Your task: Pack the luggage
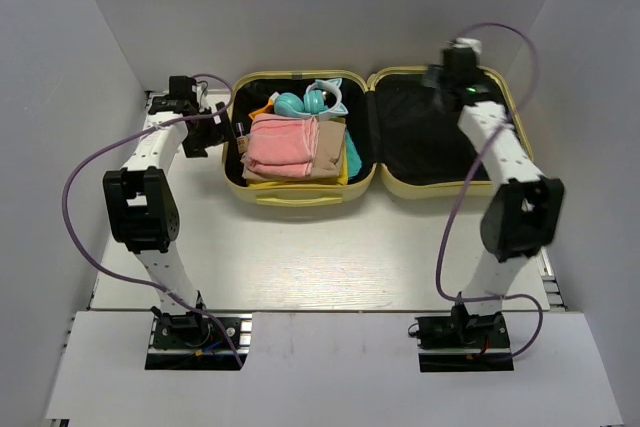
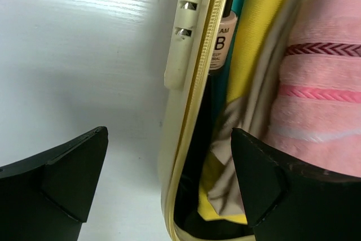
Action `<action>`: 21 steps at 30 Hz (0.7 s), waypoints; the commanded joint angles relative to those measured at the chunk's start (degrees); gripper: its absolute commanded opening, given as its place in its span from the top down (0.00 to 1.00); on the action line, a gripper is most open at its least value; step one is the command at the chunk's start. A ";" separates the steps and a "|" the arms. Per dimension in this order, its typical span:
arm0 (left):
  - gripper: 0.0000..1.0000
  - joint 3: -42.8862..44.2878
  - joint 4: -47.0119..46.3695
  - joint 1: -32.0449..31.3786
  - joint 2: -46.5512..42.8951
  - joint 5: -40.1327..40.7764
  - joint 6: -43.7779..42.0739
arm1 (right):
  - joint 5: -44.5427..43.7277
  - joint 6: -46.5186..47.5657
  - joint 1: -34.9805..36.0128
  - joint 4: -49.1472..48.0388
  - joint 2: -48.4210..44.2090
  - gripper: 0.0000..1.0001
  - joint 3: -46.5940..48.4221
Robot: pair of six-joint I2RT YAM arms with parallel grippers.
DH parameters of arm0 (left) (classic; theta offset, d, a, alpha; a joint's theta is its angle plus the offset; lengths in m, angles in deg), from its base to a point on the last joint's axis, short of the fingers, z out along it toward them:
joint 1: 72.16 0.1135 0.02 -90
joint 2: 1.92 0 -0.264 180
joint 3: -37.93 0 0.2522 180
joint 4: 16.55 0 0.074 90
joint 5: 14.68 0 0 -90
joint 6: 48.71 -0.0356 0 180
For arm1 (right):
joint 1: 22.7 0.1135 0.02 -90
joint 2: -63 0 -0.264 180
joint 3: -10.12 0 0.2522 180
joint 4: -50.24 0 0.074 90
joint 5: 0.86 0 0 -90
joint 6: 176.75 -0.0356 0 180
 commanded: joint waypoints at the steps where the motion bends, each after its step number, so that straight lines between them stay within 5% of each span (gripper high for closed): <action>1: 0.00 -0.93 -1.19 -0.16 -0.41 -2.34 -2.25 | -7.15 -8.20 -9.24 7.26 -9.09 0.09 -11.51; 9: 0.06 -4.29 -5.42 -0.86 0.99 -5.77 -1.90 | -7.87 -5.56 -23.95 10.07 -16.61 0.09 -24.19; 15: 0.21 -4.99 -3.75 -4.64 3.37 -1.99 -1.99 | 8.09 -7.06 -32.13 -0.45 -16.18 0.09 -32.21; 21: 0.34 -7.10 -3.14 -7.27 4.07 1.00 -1.55 | 13.57 -15.21 -33.80 -8.55 -12.04 0.09 -30.80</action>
